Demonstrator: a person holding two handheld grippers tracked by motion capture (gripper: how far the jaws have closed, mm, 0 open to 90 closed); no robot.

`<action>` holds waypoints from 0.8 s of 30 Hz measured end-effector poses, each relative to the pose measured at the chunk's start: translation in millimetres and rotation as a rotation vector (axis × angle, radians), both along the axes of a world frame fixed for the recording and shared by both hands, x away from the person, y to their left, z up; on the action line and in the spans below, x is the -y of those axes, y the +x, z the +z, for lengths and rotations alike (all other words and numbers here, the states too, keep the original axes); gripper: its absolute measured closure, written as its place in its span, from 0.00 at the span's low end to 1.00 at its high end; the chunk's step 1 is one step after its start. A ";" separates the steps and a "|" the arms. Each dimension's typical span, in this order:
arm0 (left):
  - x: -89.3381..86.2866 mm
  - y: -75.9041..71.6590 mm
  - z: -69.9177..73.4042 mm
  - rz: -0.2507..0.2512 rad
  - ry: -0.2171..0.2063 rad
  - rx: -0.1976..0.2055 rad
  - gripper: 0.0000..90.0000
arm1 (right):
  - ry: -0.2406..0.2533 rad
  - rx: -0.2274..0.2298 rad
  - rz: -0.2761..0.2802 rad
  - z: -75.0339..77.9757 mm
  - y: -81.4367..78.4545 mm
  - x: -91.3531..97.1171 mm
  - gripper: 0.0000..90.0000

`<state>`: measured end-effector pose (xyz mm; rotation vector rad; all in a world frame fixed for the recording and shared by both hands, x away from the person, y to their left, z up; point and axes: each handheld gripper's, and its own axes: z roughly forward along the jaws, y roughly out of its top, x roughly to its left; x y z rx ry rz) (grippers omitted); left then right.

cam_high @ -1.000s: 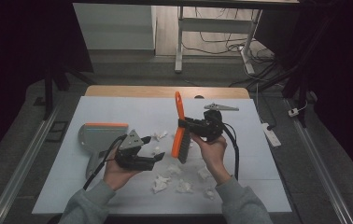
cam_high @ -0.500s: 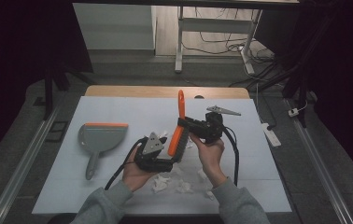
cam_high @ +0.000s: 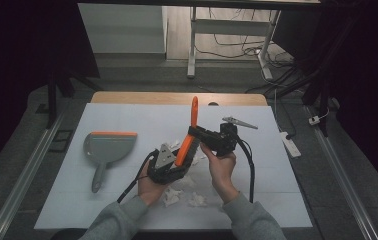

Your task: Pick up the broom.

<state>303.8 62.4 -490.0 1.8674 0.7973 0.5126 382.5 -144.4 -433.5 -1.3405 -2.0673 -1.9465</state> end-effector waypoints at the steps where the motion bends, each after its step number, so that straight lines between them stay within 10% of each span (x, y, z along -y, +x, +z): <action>1: -0.2 0.0 0.0 0.001 0.002 0.003 0.65 | 0.003 0.001 -0.003 -0.2 -0.5 -0.5 0.78; 7: -14.5 9.7 -1.0 0.012 -0.057 -0.076 0.85 | 0.011 0.015 -0.008 0.4 -3.7 -1.4 0.78; 24: -38.8 16.4 12.2 -0.024 -0.009 -0.116 0.87 | -0.041 0.060 0.036 7.1 -6.9 -9.3 0.68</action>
